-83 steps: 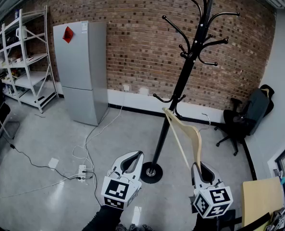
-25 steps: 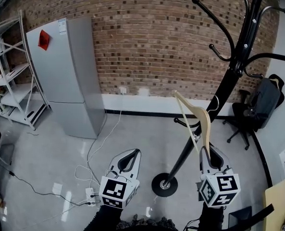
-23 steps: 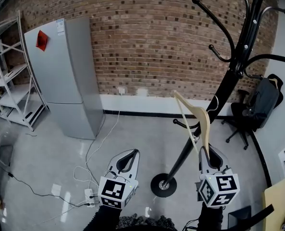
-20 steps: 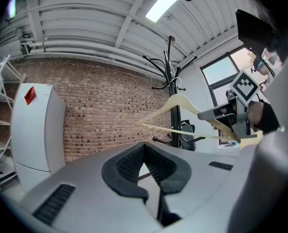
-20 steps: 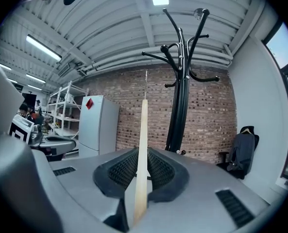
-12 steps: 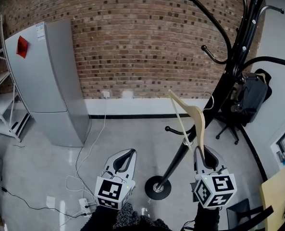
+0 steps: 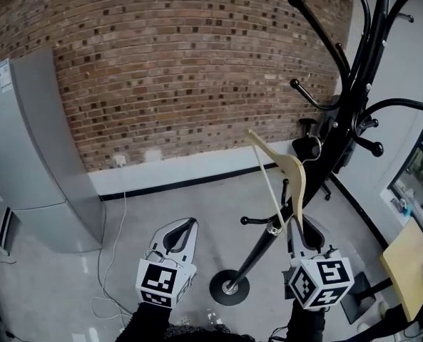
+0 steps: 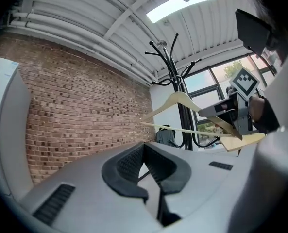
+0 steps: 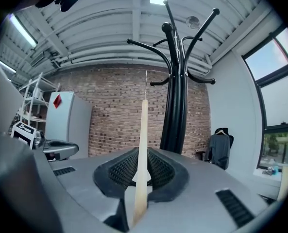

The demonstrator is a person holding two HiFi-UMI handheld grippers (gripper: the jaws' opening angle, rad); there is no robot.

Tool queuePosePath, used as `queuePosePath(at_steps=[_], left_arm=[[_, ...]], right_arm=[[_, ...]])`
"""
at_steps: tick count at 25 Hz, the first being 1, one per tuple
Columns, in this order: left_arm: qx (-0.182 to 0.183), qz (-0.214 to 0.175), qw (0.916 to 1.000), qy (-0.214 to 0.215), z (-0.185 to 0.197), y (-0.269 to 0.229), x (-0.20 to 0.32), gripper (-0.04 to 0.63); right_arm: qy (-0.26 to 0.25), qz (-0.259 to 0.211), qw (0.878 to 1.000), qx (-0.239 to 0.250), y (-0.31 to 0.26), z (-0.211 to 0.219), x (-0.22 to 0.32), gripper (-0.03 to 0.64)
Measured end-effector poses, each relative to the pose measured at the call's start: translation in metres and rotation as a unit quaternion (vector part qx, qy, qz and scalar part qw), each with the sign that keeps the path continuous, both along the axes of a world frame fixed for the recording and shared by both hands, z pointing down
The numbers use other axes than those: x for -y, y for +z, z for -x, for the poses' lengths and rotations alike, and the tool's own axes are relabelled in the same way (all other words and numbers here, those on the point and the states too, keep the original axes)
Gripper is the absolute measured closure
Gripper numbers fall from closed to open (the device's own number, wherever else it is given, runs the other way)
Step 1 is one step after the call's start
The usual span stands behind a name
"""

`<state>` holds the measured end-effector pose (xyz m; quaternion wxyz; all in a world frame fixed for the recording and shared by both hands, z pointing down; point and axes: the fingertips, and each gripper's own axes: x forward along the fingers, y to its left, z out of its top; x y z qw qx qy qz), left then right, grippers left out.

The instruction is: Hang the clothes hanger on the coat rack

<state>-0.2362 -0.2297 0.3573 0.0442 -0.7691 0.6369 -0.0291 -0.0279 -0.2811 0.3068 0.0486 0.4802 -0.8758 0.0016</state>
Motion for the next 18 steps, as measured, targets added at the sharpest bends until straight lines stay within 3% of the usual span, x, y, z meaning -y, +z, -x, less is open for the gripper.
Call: queuePosePath(at_steps=[10, 18], left_arm=[[-0.008, -0.001, 0.9943, 0.106, -0.004, -0.004, 0.081, 0.586], [-0.014, 0.004, 0.9856, 0.169, -0.017, -0.003, 0.111, 0.586]], right_arm=[[0.091, 0.001, 0.996, 0.005, -0.019, 0.004, 0.038, 0.555], [0.154, 0.0, 0.988, 0.023, -0.053, 0.004, 0.065, 0.555]])
